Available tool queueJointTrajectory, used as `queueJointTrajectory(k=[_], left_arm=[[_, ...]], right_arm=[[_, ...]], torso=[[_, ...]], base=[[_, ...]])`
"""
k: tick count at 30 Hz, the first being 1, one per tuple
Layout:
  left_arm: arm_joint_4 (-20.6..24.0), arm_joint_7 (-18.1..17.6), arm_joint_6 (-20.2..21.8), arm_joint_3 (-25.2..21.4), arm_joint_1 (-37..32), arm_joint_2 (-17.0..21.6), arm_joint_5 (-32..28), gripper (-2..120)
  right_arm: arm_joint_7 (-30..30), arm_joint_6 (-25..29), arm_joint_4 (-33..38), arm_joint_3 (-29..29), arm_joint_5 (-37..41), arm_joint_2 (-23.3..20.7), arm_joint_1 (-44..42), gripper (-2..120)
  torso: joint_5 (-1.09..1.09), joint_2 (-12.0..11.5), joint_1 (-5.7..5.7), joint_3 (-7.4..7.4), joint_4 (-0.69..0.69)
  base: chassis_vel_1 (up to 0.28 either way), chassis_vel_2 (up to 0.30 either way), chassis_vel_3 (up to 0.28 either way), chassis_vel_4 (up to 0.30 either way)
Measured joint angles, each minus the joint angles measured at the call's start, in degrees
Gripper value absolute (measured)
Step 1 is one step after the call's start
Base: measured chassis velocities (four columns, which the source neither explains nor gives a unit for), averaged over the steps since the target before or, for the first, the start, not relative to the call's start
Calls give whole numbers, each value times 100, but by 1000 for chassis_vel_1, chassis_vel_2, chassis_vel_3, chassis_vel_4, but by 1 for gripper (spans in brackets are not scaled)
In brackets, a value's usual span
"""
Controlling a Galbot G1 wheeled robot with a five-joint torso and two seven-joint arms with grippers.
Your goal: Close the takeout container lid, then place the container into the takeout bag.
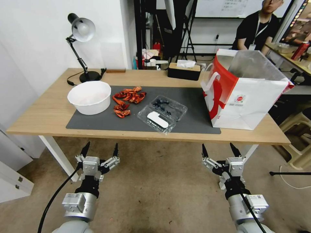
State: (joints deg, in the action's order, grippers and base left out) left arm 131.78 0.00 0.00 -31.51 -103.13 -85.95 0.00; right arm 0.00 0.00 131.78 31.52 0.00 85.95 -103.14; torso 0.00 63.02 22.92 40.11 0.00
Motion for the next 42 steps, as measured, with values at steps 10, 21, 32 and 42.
queueJointTrajectory(k=[10,21,32,42], left_arm=[[0,0,0,0,0,0,0,100],[0,-5,1,2,6,11,-24,100],[-53,-529,645,336,480,853,-1659,100],[-149,-353,609,295,525,1003,-1876,100]], right_arm=[[0,0,0,0,0,0,0,100],[0,-5,0,0,5,-3,1,100],[-809,-1484,85,694,1404,-790,399,100],[-922,-1567,14,834,2022,-1185,675,100]], torso=[[0,0,0,0,0],[0,0,0,0,0],[0,0,0,0,1],[1,0,0,0,-1]], base=[[0,0,0,0],[0,0,0,0],[0,0,0,0],[0,0,0,0]])
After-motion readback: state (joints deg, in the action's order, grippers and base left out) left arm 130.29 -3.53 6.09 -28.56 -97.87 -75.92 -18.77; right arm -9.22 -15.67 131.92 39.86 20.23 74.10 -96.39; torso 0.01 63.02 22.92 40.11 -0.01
